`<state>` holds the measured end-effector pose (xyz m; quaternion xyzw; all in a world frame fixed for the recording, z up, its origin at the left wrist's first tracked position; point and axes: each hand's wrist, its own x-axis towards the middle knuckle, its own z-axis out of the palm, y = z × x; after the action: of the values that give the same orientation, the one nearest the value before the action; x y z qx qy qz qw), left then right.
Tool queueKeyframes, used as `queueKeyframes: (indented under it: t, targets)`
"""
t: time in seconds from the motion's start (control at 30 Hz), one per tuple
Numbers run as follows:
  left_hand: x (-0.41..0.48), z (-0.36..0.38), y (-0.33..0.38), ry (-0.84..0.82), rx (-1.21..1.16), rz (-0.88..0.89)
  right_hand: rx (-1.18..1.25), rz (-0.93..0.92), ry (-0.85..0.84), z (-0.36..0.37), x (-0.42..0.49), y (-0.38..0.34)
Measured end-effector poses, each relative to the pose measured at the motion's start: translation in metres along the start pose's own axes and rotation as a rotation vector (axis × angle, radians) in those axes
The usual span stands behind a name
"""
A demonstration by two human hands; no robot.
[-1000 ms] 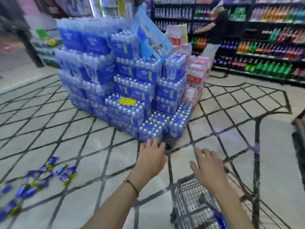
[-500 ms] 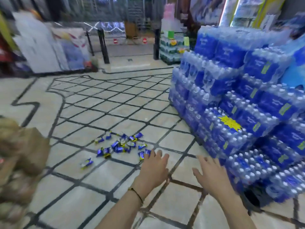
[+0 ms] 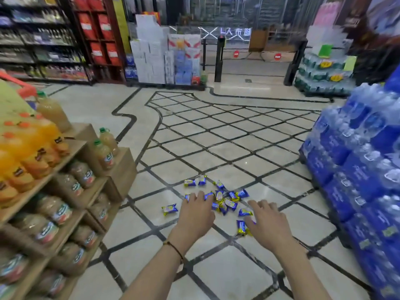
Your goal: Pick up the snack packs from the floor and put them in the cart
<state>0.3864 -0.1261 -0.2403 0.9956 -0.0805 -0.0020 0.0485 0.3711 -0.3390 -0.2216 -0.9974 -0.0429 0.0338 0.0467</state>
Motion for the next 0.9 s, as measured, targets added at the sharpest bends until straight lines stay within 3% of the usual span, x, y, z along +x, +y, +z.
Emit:
queueKeyframes:
  t: [0.4,0.6,0.9]
  targets:
    - [0.185,0.016,-0.100,-0.174,0.049,-0.154,0.080,-0.201,-0.149,0.036,0.258,-0.049]
    - [0.257,0.008,-0.160,-0.159,0.029,-0.270,0.122,-0.318,-0.133,0.030,0.384,-0.098]
    - [0.351,0.028,-0.250,-0.208,-0.025,-0.301,0.152,-0.210,-0.074,0.061,0.494,-0.159]
